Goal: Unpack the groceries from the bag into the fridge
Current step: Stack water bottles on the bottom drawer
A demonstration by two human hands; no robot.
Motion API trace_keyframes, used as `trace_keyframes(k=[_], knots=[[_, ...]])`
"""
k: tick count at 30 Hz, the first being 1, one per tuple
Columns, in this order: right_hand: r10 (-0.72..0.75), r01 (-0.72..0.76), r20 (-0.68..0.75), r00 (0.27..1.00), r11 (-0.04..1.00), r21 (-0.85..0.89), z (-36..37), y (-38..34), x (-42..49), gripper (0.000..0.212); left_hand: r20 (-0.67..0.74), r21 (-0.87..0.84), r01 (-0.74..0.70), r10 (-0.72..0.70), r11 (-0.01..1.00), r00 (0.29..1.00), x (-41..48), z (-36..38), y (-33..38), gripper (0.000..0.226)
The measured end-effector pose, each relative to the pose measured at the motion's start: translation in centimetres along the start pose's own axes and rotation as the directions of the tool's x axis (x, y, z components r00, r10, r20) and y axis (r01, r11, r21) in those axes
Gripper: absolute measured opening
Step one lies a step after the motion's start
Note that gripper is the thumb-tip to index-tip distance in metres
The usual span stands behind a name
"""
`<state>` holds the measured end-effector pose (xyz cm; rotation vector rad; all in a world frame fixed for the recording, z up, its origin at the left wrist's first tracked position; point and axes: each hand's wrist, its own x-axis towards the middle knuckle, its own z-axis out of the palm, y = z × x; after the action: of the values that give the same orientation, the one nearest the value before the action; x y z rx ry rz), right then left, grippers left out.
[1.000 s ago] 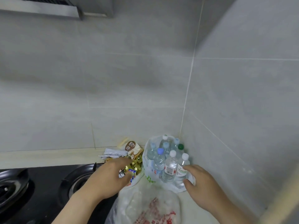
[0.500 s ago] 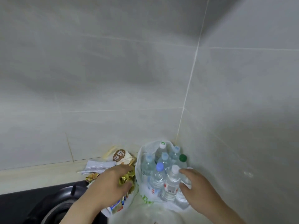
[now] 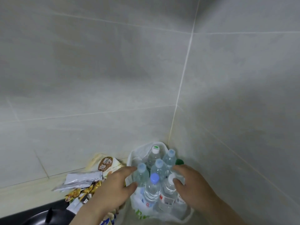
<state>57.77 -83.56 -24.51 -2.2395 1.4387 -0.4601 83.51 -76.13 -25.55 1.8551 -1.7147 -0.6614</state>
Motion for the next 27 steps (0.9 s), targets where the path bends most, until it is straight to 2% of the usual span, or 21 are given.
trace_keyframes(k=[11,13,15,17,19,23,25,27], knots=[[-0.067,0.066,0.061,0.996,0.998,0.013,-0.1,-1.6,9.0,0.038,0.062,-0.039,0.049,-0.046,0.998,0.997,6.1,2.0,-0.9,0.066],[-0.078,0.079,0.113,0.991,0.997,-0.011,0.3,-1.6,10.0,0.031,0.07,-0.024,0.06,-0.058,0.998,0.996,6.6,2.4,-1.4,0.066],[-0.076,0.087,0.169,0.983,0.994,-0.062,1.2,-1.1,10.8,0.011,0.075,-0.023,0.07,-0.068,0.997,0.995,7.0,2.7,-1.8,0.059],[-0.052,0.075,0.241,0.969,0.993,-0.088,2.1,-0.6,11.3,0.022,0.091,-0.057,0.066,-0.061,0.996,0.994,7.3,2.8,-2.1,0.045],[-0.03,0.064,0.29,0.957,0.992,-0.107,2.7,0.0,11.9,0.024,0.102,-0.105,0.061,-0.05,0.993,0.994,7.5,2.9,-2.3,0.037],[-0.009,0.067,0.373,0.928,0.988,-0.14,3.5,0.4,12.7,0.02,0.128,-0.194,0.028,-0.004,0.981,0.992,7.8,3.3,-2.0,0.045],[-0.006,0.079,0.409,0.913,0.984,-0.161,3.6,0.3,12.9,0.021,0.094,-0.218,0.017,0.004,0.976,0.996,8.0,3.8,-2.1,0.048],[-0.002,0.074,0.407,0.914,0.984,-0.16,3.6,0.3,13.1,0.023,0.042,-0.26,0.059,-0.05,0.964,0.998,8.2,4.5,-2.4,0.038]])
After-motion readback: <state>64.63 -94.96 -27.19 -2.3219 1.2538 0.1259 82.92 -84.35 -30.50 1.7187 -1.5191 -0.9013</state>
